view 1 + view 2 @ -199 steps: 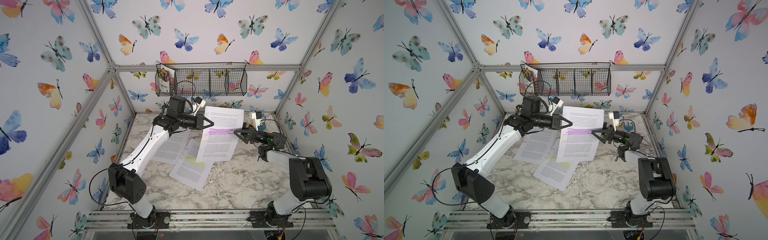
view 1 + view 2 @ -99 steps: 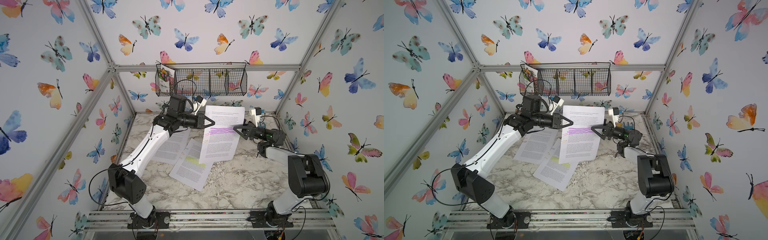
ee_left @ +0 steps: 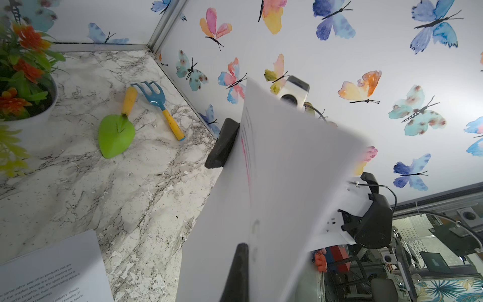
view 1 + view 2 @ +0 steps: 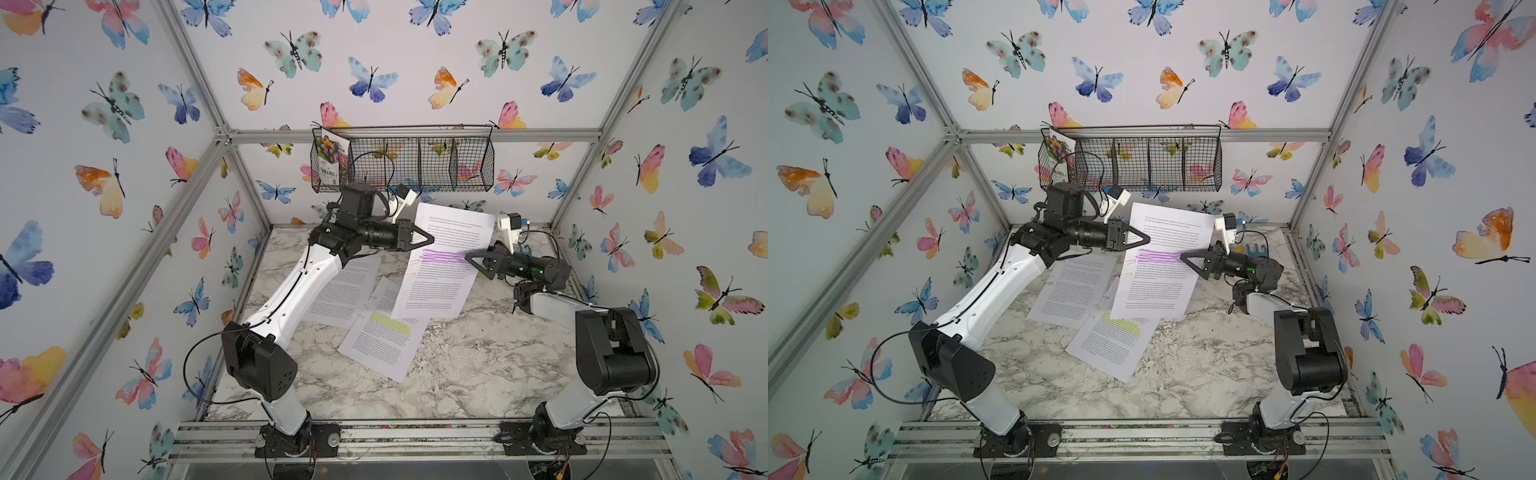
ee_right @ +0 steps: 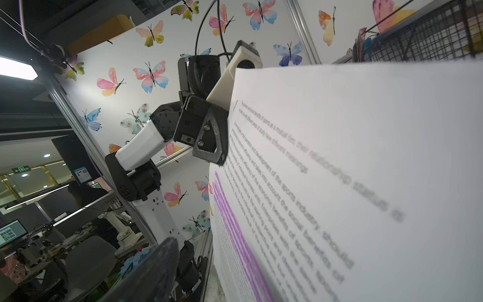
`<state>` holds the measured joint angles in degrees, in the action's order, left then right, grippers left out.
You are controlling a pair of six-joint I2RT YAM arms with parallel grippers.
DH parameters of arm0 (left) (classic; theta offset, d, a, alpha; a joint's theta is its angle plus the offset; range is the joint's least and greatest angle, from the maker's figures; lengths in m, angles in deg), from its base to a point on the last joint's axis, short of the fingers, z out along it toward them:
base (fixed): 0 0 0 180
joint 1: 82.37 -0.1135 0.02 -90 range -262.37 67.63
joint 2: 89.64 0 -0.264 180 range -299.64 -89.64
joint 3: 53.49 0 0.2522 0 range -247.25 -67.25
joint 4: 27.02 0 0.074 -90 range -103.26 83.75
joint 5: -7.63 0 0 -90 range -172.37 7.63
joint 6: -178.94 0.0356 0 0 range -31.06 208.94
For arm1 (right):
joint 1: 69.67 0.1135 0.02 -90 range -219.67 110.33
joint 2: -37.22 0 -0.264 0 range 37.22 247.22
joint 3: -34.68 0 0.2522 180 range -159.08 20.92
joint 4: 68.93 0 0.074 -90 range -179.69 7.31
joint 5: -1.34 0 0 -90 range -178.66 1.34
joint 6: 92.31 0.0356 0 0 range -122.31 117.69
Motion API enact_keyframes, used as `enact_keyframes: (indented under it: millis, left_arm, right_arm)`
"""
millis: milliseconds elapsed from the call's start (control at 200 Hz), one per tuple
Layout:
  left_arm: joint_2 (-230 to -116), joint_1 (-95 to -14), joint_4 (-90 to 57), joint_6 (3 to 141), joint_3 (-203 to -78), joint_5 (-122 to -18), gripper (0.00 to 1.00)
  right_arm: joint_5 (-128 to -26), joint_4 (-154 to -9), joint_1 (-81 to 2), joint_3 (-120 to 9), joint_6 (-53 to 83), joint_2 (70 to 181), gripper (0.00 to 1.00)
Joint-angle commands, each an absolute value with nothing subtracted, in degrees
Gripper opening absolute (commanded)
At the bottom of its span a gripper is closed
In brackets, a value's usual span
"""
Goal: Unclip the paperclips from the documents
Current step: Pick up the document from the center of the board.
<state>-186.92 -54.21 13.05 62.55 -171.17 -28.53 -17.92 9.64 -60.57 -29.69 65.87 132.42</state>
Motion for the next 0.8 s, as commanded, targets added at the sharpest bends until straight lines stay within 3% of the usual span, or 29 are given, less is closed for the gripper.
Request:
enact_keyframes:
  millis: [0, 240, 426, 796]
  left_arm:
    - [-186.9, -54.4, 13.0, 61.7, -174.5, -26.3, 0.0]
    - [-185.5, -53.2, 9.3, 55.9, -175.7, -20.2, 0.0]
    - [-184.7, -53.3, 11.5, 56.5, -176.5, -19.1, 0.0]
    - [-181.8, -54.0, -12.2, 42.7, -165.8, -16.0, 0.0]
  right_arm:
    - [-16.6, 11.4, -60.3, -29.3, 60.4, 131.0, 0.9]
    - [-16.2, 9.3, -60.3, -34.4, 58.9, 135.6, 0.98]
    - [-17.4, 14.3, -60.3, -36.3, 63.3, 137.2, 0.98]
    - [-21.7, 21.3, -59.8, -37.2, 72.1, 134.8, 0.99]
